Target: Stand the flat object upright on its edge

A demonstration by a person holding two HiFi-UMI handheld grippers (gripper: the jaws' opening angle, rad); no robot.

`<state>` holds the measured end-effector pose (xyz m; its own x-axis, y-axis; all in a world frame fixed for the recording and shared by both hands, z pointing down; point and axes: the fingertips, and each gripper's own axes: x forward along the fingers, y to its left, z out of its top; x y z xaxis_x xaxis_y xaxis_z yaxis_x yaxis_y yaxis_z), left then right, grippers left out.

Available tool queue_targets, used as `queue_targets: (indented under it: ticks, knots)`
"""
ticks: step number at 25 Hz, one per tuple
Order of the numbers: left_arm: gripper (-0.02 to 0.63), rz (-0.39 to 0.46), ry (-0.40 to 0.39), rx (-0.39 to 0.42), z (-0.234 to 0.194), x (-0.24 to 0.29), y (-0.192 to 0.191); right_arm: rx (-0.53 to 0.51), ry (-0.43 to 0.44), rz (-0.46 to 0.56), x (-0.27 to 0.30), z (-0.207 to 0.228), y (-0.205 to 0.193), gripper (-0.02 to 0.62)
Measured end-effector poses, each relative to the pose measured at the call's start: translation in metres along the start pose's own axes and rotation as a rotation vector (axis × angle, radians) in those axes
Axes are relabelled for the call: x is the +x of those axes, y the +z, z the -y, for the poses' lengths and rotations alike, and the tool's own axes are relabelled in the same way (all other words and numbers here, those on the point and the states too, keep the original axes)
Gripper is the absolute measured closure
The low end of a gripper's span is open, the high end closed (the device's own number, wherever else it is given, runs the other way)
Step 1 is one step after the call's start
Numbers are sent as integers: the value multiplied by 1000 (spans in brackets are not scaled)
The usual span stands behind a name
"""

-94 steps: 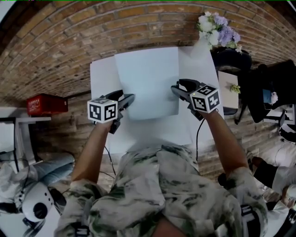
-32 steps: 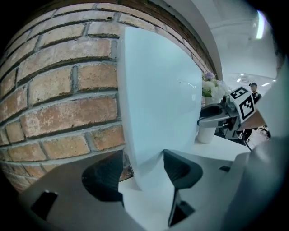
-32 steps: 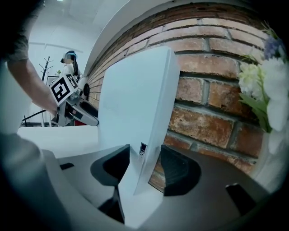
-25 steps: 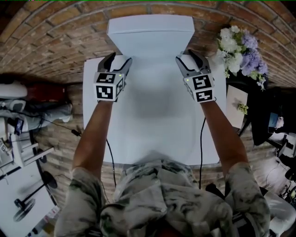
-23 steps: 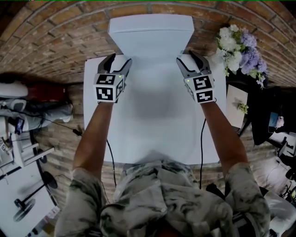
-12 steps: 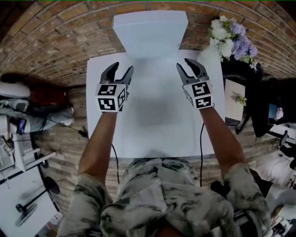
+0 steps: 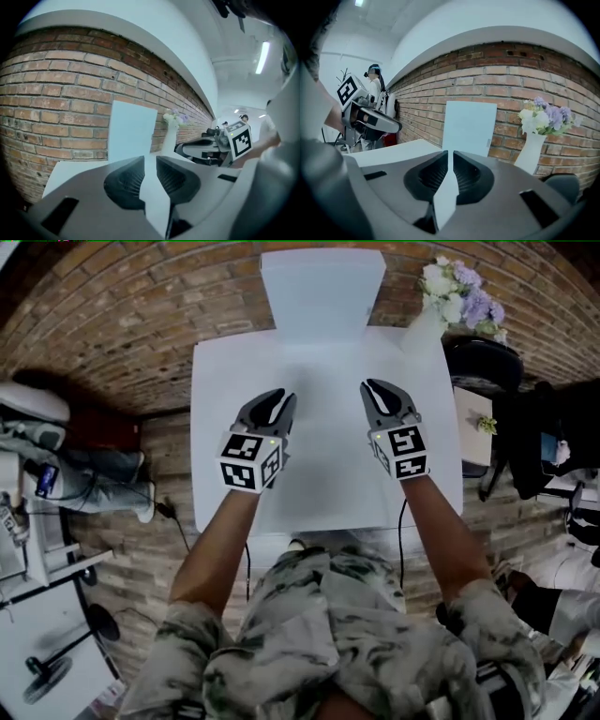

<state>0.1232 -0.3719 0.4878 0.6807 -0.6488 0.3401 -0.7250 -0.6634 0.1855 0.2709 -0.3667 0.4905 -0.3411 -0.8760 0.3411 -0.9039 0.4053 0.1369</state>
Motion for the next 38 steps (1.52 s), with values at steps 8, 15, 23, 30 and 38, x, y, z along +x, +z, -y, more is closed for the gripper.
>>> queue_targets:
  ticks: [8,15,23,30,38]
  knots:
    - [558,-26,-72,-3,46,-106,-37,34,-11,8,-78,-86,2,557]
    - [572,-31,-132,23,75,-188,-63,47,-22,4,-142,-149,-3,566]
    - [580,-64,-195,-44,105,-267,-87,124,5,-37,-221,-212,-20,572]
    - [580,-86,-208,-77,131,-326,-113,176,15,-62,-291,-251,-46,574]
    - [581,-128,-225,-92,137,-360,-139,198,53,-51,-319,-284,-42,574]
